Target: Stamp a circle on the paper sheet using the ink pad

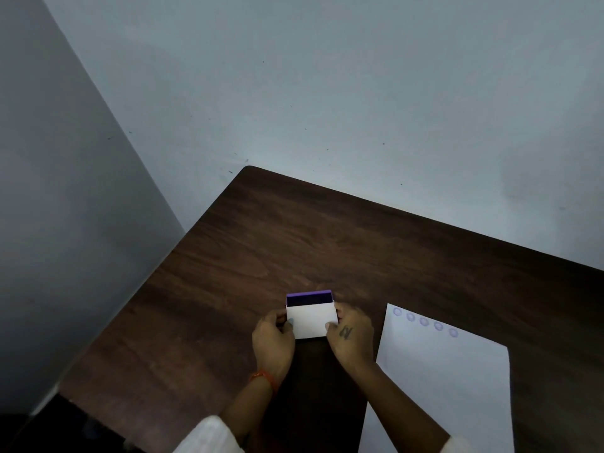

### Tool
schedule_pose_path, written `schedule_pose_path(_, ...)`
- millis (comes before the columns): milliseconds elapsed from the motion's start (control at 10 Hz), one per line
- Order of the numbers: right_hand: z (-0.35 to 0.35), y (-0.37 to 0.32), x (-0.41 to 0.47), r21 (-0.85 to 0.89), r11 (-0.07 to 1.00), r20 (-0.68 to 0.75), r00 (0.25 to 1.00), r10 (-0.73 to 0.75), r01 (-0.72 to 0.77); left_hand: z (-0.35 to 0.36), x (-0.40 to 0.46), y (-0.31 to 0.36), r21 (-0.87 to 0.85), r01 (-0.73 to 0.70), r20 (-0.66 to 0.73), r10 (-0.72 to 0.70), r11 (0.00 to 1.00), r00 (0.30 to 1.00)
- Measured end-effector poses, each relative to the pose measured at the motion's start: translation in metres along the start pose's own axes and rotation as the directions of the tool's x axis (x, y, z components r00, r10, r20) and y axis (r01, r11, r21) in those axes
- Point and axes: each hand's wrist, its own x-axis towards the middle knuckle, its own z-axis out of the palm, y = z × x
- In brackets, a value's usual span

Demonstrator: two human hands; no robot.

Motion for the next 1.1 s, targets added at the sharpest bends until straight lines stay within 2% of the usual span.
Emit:
schedule_pose_path(200,-0.001,0.001,0.006,-0.045,0.998,0.008,0.999,-0.037,0.038,-0.003,0.013,0.002,0.022,0.050,0.000,-0.050,0.999,0.999)
schedule_pose_path(500,-0.006,-0.005,0.017,-0.111,0.992,0.040,0.997,-0.063,0.067,-0.006,0.029,0.000,0.048,0.043,-0.013,-0.042,0.998,0.999)
schedule_pose_path(800,-0.014,-0.009,0.017,-0.141,0.984,0.085,0.992,-0.098,0.109,-0.010,0.032,0.000,0.059,0.036,0.031,-0.037,0.998,0.999)
schedule_pose_path(900,-0.022,-0.010,0.016,-0.143,0.978,0.156,0.979,-0.130,0.152,-0.013,0.032,0.000,0.085,-0.002,0.041,-0.002,0.996,0.999)
schedule_pose_path(1000,-0.033,-0.015,0.014,-0.146,0.966,0.147,0.971,-0.190,0.211,-0.019,0.031,0.006,0.177,-0.110,-0.021,0.115,0.978,0.993)
schedule_pose_path(1100,-0.045,-0.021,0.005,-0.202,0.950,0.022,0.971,-0.239,0.239,-0.021,0.025,0.020,0.248,-0.260,-0.061,0.283,0.933,0.957)
